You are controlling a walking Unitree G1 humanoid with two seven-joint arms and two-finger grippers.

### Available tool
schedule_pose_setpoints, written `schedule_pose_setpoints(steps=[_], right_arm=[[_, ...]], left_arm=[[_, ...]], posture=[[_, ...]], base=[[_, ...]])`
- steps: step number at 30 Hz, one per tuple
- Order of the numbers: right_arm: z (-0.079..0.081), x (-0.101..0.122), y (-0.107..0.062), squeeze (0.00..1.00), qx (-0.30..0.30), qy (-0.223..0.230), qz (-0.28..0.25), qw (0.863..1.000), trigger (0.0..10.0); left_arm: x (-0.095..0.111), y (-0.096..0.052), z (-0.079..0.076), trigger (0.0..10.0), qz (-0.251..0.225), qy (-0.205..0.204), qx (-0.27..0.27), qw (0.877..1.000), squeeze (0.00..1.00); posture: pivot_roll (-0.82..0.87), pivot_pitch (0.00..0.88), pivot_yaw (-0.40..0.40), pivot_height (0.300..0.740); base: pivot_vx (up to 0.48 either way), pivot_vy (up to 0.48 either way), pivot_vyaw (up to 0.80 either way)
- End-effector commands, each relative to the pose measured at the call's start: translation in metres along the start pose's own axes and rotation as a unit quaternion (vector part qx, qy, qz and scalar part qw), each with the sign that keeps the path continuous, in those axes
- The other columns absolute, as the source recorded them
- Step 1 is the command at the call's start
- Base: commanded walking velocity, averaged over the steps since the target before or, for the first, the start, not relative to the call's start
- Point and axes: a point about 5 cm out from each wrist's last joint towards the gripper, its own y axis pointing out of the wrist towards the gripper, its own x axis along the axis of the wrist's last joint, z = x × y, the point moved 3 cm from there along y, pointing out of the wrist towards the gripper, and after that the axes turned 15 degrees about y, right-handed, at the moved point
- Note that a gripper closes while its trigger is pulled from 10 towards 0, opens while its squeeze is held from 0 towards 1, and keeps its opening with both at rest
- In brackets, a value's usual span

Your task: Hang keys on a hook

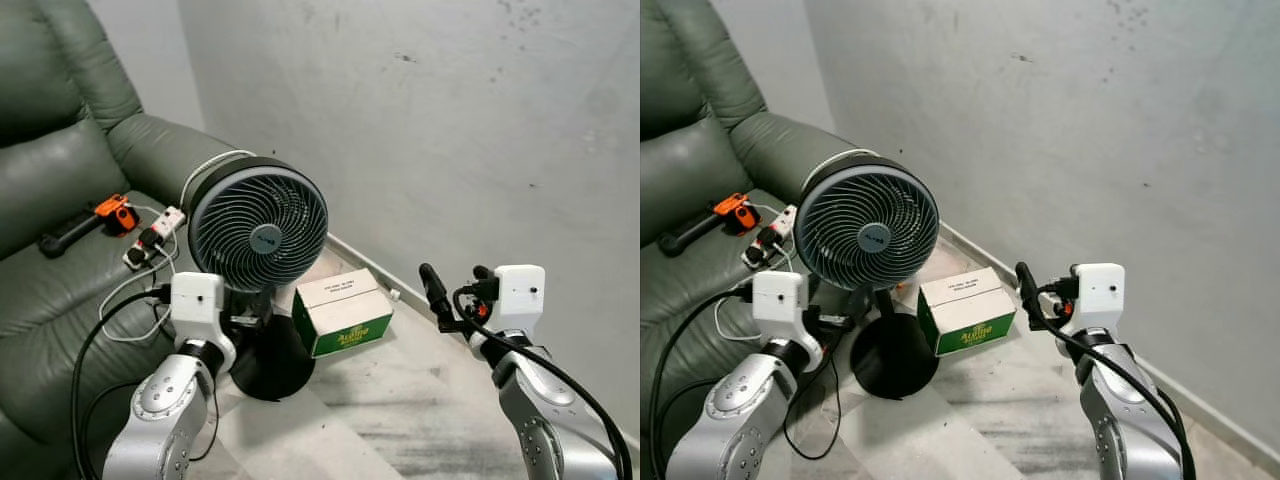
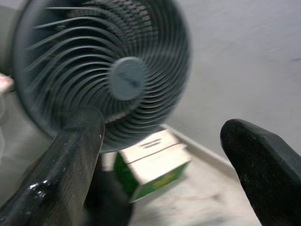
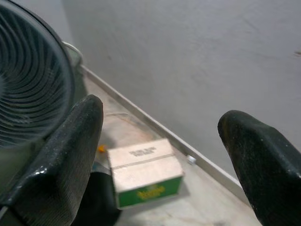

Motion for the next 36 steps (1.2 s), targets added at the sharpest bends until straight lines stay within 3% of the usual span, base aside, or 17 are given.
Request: schedule_pose_setpoints(steps=[1,15,21,28,29,30,32,36], right_arm=[[0.004,-0.002,0.001,0.00,0.007,0.005,0.002,1.000,10.0],[0.004,0.000,0.005,0.00,0.005,0.004,-0.002,1.000,10.0],[0.001,0.001,0.007,0.00,-0.011,0.029,0.008,0.999,10.0],[-0.002,0.007,0.011,0.00,-0.053,-0.049,-0.015,0.997,10.0],[-0.002,0.007,0.011,0.00,-0.053,-0.049,-0.015,0.997,10.0],[0.008,0.008,0.011,0.00,-0.009,-0.044,-0.021,0.999,10.0],[0.019,0.011,0.009,0.00,0.018,-0.055,-0.027,0.998,10.0],[0.011,0.009,0.009,0.00,0.002,-0.042,-0.013,0.999,10.0]], left_arm=[[-0.006,-0.002,0.005,10.0,0.014,0.005,0.005,1.000,0.00],[-0.006,0.000,0.007,10.0,0.016,0.011,0.006,1.000,0.00],[-0.003,0.002,0.008,10.0,0.012,0.017,0.004,1.000,0.00],[-0.002,0.004,0.009,10.0,0.013,0.007,0.008,1.000,0.00],[-0.002,0.004,0.009,10.0,0.013,0.007,0.008,1.000,0.00],[-0.002,0.004,0.010,10.0,0.010,0.004,0.010,1.000,0.00],[0.001,0.007,0.014,10.0,0.006,-0.016,0.018,1.000,0.00],[0.001,0.008,0.013,10.0,0.011,-0.016,0.016,1.000,0.00]], posture=[[-0.04,0.093,0.011,0.740],[-0.03,0.084,0.016,0.740],[-0.03,0.096,0.024,0.740],[-0.03,0.084,0.038,0.740],[-0.03,0.084,0.038,0.740],[-0.03,0.083,0.041,0.740],[-0.03,0.082,0.047,0.740],[-0.03,0.081,0.051,0.740]], base=[[0.000,0.319,0.00],[0.000,0.346,0.00],[0.000,0.291,0.00],[0.000,0.000,0.00],[0.000,0.000,0.00],[0.000,0.000,0.00],[0.000,0.000,0.00],[0.000,0.000,0.00]])
